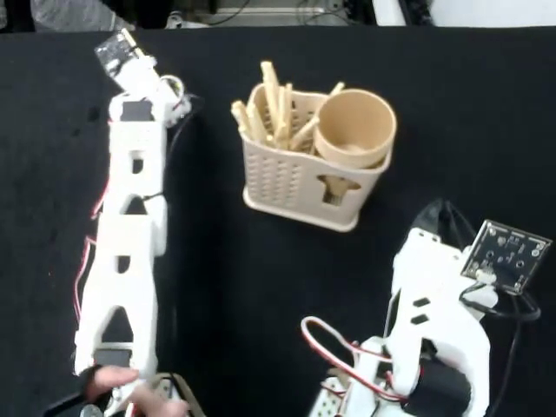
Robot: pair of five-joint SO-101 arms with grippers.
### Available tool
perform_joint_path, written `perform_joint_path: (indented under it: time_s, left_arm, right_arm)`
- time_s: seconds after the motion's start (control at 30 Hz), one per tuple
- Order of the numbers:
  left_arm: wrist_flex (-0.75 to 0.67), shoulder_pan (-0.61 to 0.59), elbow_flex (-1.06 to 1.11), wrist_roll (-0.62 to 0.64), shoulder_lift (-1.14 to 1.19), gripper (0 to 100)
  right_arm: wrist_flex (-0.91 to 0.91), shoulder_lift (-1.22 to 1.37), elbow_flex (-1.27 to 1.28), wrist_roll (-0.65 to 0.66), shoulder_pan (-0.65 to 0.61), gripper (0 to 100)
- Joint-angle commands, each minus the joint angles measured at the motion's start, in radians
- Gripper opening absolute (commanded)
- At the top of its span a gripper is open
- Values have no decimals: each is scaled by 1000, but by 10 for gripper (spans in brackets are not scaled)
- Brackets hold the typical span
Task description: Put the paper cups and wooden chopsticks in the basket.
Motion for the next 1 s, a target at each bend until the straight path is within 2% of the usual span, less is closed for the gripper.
perform_joint_path:
  time_s: [0.0,0.2,0.37,0.5,0.73,0.93,0.97]
  left_arm:
    - [-2,-4,39,11,-29,159]
    - [-11,-5,50,5,-29,77]
    - [3,-5,50,5,-29,60]
    - [77,-4,42,5,-37,41]
    - [400,-5,-71,-5,-114,30]
    - [641,-10,-67,-114,-204,30]
    - [646,-7,-51,-140,-215,29]
  right_arm:
    - [-11,-8,1,9,-12,22]
    - [-11,-8,1,9,-12,22]
    - [-11,-8,1,9,-12,22]
    - [-11,-8,1,9,-12,22]
    - [-11,-8,2,9,-12,22]
    - [-18,-8,16,9,-12,22]
    - [-18,-8,16,9,-12,22]
